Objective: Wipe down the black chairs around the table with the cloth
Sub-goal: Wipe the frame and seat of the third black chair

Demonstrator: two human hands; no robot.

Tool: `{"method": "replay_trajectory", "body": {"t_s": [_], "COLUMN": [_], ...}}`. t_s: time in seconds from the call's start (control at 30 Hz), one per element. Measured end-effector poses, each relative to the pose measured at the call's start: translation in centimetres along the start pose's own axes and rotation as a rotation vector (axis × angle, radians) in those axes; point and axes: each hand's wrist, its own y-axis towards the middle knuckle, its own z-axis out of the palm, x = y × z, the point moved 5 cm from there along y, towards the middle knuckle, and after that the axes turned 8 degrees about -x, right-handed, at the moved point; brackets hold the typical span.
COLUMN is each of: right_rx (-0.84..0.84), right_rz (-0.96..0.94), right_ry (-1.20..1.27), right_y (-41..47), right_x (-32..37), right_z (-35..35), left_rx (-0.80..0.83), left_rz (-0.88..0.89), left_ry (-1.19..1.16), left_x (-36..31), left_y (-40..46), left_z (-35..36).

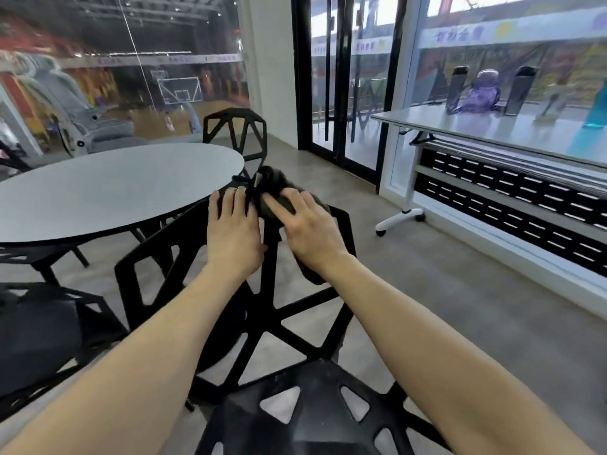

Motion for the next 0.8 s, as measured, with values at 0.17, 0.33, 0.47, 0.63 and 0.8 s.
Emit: {"method": "replay_trajectory", "body": {"t_s": [0.17, 0.33, 0.47, 0.63, 0.8], "right_rx": [-0.028, 0.312, 0.052, -0.103, 0.125], "right_rz": [0.405, 0.600, 0.776, 0.581, 0.683], "right_ry": [-0.018, -0.112, 0.078, 0.042, 0.146], "right_y": [-9.8, -19.1, -13.7, -9.3, -17.1], "right_x": [-8.0, -9.2, -8.2, -4.7, -3.4], "right_z": [-1.0, -0.3, -4.4, -3.0, -0.8], "left_rx": [-0.032, -0.026, -0.023, -0.007, 0.113], "left_rz": [-0.026, -0.045, -0.038, -0.001, 0.082], "left_ry": [-0.026, -0.041, -0.042, -0.089, -0.123], "left_x": [-0.1, -0.3, -0.2, 0.5, 1.8], "left_y": [0.1, 0.3, 0.2, 0.1, 0.4], "left_z": [0.9, 1.2, 0.7, 0.7, 0.2]}}
